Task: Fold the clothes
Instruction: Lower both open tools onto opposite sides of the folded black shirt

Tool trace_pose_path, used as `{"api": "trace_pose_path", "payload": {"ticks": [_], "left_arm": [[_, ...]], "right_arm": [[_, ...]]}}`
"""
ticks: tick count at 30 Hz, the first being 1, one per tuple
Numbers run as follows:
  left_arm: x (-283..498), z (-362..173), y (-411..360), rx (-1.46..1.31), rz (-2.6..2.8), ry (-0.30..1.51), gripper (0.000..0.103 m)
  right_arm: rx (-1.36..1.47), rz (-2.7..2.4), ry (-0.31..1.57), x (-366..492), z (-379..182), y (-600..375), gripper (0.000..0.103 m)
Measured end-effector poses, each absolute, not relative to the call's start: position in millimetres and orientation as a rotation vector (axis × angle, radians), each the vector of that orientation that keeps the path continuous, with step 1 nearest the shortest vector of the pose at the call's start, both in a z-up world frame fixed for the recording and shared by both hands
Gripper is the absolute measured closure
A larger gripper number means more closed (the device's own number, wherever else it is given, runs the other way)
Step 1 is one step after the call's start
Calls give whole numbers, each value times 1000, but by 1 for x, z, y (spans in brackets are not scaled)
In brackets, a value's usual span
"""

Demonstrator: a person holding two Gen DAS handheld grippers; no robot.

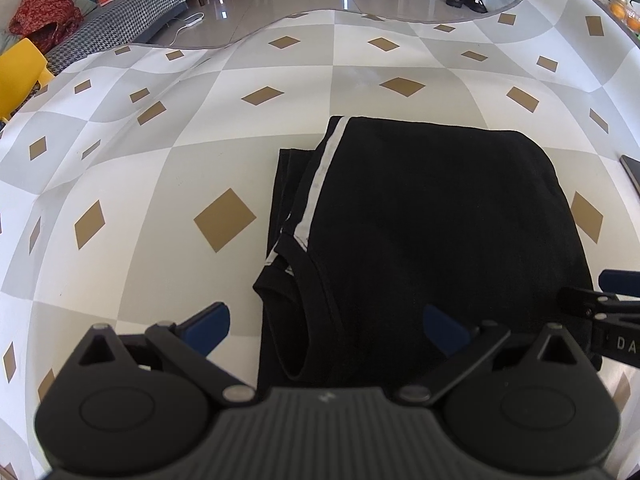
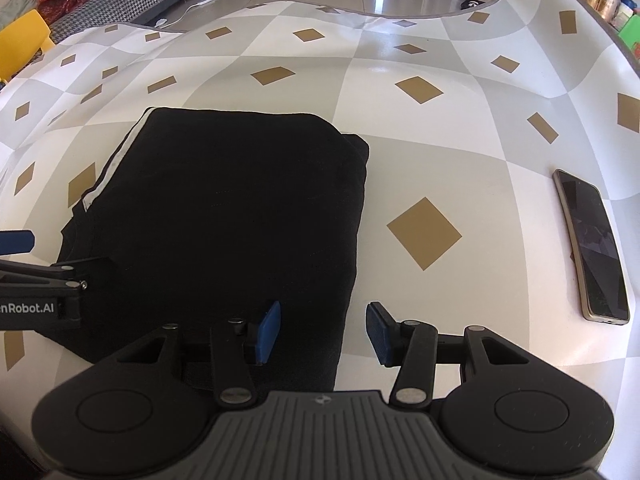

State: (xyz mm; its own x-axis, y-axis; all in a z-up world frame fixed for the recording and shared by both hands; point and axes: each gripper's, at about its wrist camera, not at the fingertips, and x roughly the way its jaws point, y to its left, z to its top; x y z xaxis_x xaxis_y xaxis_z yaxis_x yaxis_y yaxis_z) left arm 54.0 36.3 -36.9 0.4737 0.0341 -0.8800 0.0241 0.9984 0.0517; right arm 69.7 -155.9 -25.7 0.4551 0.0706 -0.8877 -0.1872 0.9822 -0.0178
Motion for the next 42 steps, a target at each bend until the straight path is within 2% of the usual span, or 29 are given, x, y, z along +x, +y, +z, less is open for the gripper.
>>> {"api": "trace_pose_path", "payload": {"ticks": [42], "left_arm": [[86,-64,59,-92,56,1120,0]], "right_arm": [[-206,116,1072,89,-33,-136,57]]}}
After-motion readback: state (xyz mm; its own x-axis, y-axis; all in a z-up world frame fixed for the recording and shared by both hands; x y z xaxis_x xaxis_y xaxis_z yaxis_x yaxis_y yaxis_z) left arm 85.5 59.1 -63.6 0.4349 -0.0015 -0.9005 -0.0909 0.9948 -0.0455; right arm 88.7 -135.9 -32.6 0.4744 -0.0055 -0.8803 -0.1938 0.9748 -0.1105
